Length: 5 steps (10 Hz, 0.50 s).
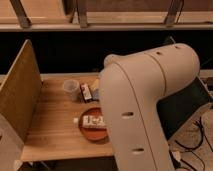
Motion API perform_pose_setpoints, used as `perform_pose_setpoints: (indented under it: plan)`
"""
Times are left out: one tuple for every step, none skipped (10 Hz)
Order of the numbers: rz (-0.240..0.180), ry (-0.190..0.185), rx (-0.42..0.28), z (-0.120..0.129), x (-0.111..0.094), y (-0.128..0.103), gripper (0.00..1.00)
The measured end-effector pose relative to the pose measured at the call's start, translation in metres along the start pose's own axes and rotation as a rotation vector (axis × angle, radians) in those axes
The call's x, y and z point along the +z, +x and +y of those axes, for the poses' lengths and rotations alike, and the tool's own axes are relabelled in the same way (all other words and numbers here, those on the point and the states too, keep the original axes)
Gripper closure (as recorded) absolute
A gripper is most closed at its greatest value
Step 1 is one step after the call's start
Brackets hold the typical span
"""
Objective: Place the white sponge in the ceramic cup
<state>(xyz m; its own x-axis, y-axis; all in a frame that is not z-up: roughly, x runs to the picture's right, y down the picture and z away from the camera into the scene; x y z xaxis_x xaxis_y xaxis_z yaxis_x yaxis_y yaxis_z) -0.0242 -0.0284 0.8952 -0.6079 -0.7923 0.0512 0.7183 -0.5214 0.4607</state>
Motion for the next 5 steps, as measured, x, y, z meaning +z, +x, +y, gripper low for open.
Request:
perform_pose_setpoints:
  plan:
    - [0.0,0.0,0.0,0.0001,-0.0003,0.0,0.2]
    - [0.001,0.0,0.0,0.0002,-0.0006,0.0003,0.2]
    - [0.0,0.0,0.0,0.0002,-0.0003,-0.0002,0.2]
    - [0.001,-0.004,0.0,0.0015,-0.0007,0.0002,0.2]
    - [-0.005,-0.016,0.021,0.0087,0.0022,-0.0026,0.2]
